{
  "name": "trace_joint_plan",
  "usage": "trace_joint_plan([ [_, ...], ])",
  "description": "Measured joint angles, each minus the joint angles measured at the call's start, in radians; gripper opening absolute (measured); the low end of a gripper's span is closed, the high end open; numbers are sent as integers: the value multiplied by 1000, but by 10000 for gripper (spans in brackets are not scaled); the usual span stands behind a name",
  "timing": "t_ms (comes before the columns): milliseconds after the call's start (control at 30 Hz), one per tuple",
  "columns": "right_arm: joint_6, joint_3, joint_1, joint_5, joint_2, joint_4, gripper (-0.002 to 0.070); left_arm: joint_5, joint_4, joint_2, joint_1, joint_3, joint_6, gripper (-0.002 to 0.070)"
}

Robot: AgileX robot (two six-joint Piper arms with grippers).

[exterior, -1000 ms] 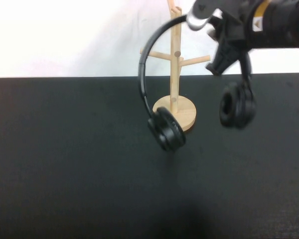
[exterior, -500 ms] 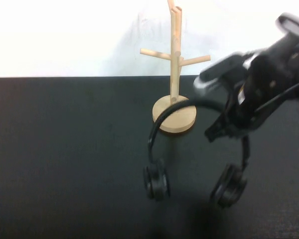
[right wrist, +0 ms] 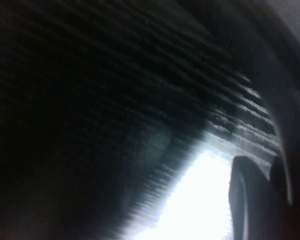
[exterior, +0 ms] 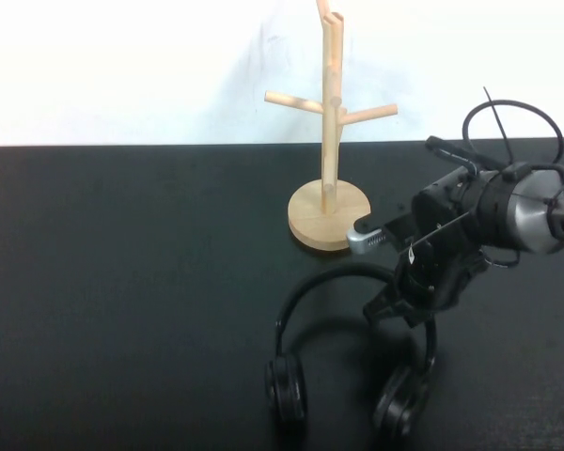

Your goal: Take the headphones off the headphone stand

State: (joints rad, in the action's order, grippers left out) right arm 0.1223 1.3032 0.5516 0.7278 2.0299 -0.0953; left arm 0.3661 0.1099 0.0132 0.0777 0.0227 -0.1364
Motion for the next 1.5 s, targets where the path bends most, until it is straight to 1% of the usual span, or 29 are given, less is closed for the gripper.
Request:
trace_joint_plan([
  [100,2,0,0,-17,2,0,46,0,0,0,0,0,0,-3],
  [167,4,0,0,-33,2,-2,63,0,0,0,0,0,0,-3],
  [233,10,0,0,-55,2,-12,101,0,0,0,0,0,0,-3],
  [400,83,0,0,-85,2,-65,260,0,0,0,0,0,0,-3],
  [467,114,0,0,-81,-2,-75,307,0,0,0,0,0,0,-3],
  [533,129,0,0,-55,-24,-82,330,0,0,0,0,0,0,-3],
  [600,136,0,7,-20,-68,-87,338,0,0,0,0,0,0,-3],
  [667,139,0,20,18,-129,-89,310,0,0,0,0,0,0,-3],
  [767,139,0,44,86,-249,-92,197,0,0,0,0,0,0,-3],
  [833,139,0,58,142,-339,-90,92,0,0,0,0,0,0,-3],
  [900,139,0,60,209,-427,-88,39,0,0,0,0,0,0,-3],
  [933,139,0,60,247,-471,-88,22,0,0,0,0,0,0,-3],
  [1033,139,0,60,351,-593,-86,1,0,0,0,0,0,0,-3],
  [1167,141,0,60,470,-749,-86,-6,0,0,0,0,0,0,-3],
  [1333,142,0,60,516,-898,-86,-6,0,0,0,0,0,0,-3],
  [1500,133,0,60,527,-984,-93,-6,0,0,0,0,0,0,-3],
])
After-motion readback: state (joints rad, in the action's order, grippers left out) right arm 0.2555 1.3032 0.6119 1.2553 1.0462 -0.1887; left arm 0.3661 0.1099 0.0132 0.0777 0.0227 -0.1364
